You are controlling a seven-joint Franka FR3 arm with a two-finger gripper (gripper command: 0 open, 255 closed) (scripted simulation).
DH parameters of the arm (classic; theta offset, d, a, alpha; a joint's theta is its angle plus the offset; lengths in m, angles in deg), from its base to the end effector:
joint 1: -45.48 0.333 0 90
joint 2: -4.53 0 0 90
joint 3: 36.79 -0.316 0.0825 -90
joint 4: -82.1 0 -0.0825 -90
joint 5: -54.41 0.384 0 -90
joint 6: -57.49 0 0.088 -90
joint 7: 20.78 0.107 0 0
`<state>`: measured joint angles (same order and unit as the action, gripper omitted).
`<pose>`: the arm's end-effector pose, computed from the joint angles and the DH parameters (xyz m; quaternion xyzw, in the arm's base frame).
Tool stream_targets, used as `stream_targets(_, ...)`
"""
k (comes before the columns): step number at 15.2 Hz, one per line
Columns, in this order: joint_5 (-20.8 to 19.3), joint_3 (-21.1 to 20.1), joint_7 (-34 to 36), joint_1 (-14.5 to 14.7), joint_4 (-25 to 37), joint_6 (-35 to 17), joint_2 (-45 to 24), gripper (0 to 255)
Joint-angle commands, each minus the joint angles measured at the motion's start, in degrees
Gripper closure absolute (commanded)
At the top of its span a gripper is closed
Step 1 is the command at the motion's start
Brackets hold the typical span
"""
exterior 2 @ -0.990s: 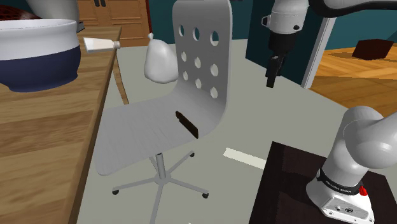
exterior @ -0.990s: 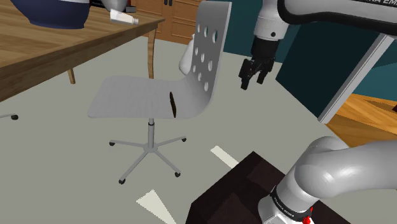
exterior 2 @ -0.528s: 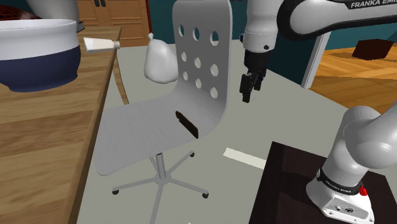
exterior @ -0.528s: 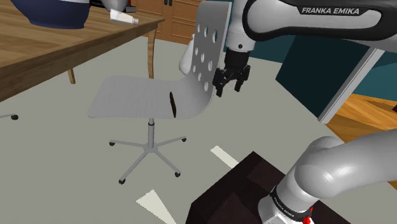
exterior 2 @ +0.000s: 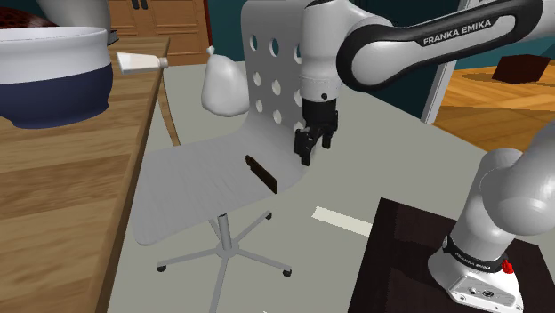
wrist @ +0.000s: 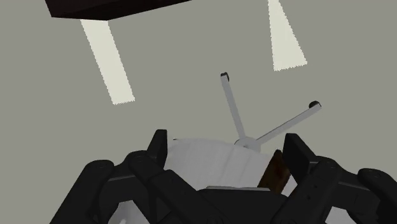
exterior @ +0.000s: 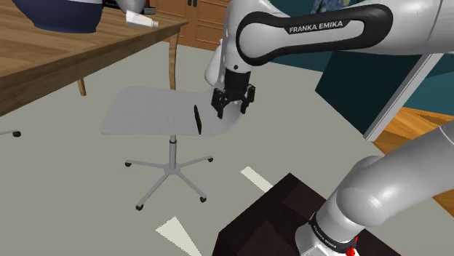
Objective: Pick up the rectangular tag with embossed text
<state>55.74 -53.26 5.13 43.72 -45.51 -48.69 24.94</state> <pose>0.4295 0.1247 0.5076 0.9930 -0.1102 -0.0015 0.0414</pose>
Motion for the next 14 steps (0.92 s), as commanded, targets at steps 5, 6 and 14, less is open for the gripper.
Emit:
stream_targets(5,-2.19,-3.78,8.33,-0.14,6.39,-5.84,-12.47,0)
stream_targets(6,-2.84,-4.24,9.73,-0.08,7.73,-6.62,-14.69,0)
stream_targets(14,-5.02,-4.96,13.11,0.30,7.53,-12.34,-20.58,0)
